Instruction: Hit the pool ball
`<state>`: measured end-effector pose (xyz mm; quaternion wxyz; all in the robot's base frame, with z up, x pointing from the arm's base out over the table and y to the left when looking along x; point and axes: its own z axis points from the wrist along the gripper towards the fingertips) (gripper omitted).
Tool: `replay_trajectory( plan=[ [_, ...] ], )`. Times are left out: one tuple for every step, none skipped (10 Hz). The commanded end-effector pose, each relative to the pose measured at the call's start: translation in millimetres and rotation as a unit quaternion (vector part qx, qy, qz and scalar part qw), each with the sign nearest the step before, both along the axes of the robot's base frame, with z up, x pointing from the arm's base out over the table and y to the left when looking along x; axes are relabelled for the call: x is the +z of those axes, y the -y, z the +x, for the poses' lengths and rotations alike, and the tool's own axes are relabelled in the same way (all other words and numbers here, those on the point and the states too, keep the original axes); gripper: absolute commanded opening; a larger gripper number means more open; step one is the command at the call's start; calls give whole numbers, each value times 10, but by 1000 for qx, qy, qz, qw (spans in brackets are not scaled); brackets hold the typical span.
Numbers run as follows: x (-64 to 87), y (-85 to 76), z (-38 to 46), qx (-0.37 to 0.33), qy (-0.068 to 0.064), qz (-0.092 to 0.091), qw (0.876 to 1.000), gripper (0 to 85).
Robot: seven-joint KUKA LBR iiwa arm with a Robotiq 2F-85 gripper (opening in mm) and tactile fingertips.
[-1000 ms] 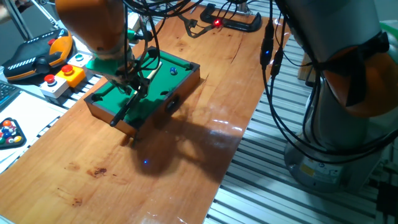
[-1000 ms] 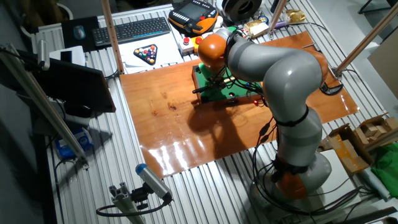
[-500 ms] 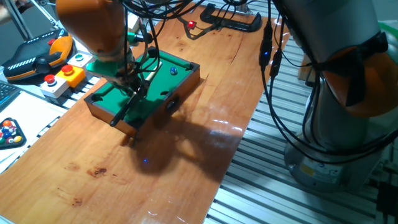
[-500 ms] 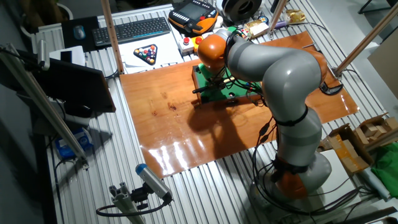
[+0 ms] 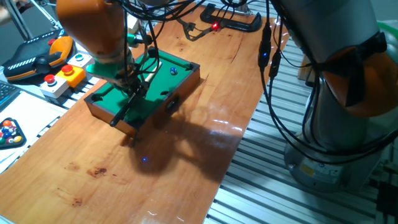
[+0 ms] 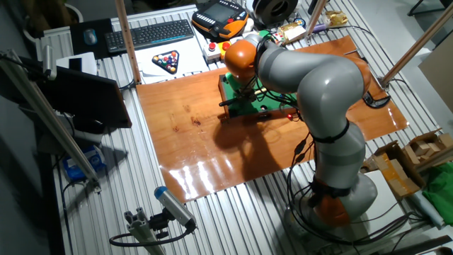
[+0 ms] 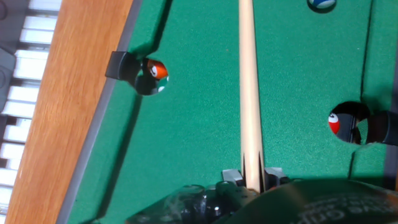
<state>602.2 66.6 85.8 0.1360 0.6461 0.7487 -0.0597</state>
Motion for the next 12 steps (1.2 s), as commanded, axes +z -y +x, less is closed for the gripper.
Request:
replay_trajectory(
  plan=[
    [18,0,-3,-1,1,-4,1000,10],
    [43,2,-2,-1,2,-8,1000,10],
    [87,10,-1,2,1,-12,1000,10],
    [142,30,-5,6,-6,-13,1000,10],
    [199,65,-2,3,-6,-8,1000,7],
    [253,97,1,-1,-5,-5,1000,10],
    [308,131,-8,-16,1,4,1000,10],
    [360,151,-29,-44,1,19,999,7],
    [407,157,-50,-72,-5,28,997,7],
    [447,150,-55,-107,-8,32,994,7],
    [468,139,-52,-143,-4,42,989,7],
    [474,126,-44,-163,-6,48,985,7]
  ],
)
